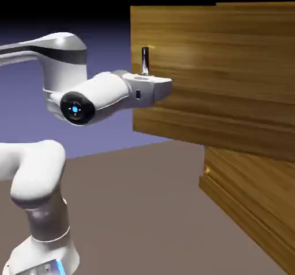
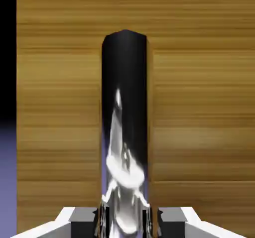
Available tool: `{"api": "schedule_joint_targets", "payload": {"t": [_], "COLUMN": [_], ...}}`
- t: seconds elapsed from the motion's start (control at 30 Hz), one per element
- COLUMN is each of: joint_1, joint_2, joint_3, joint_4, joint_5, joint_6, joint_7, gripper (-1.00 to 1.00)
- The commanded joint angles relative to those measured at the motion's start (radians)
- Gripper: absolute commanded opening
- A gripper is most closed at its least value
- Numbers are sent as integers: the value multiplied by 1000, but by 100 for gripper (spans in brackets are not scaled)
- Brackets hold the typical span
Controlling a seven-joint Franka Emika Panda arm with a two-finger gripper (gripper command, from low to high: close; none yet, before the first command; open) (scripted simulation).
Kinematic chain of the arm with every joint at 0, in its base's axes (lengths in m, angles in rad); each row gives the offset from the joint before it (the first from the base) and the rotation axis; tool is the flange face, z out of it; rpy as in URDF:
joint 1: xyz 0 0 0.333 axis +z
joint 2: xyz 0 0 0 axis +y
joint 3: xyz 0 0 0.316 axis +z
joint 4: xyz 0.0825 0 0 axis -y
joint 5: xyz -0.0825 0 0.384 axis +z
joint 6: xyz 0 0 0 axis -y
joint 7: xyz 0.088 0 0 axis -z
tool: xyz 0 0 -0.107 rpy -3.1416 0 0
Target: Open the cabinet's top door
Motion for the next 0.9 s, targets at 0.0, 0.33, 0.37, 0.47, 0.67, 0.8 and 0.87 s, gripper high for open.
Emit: {"api": "schedule_joint_targets", "payload": {"t": [0.0, 0.33, 0.37, 0.47, 0.67, 0.8, 0.87], "joint_1": [-2, 87, 109, 189, 387, 496, 531], "joint_2": [6, 138, 155, 202, 238, 99, 27], "joint_3": [-36, -399, -435, -543, -728, -757, -753], "joint_4": [11, 223, 254, 359, 560, 561, 543], "joint_5": [-35, -340, -365, -435, -555, -673, -720], "joint_6": [-31, -368, -402, -506, -663, -599, -553], "joint_7": [1, -17, -20, -26, -4, 107, 161], "gripper": [-100, -100, -100, -100, -100, -100, -100]}}
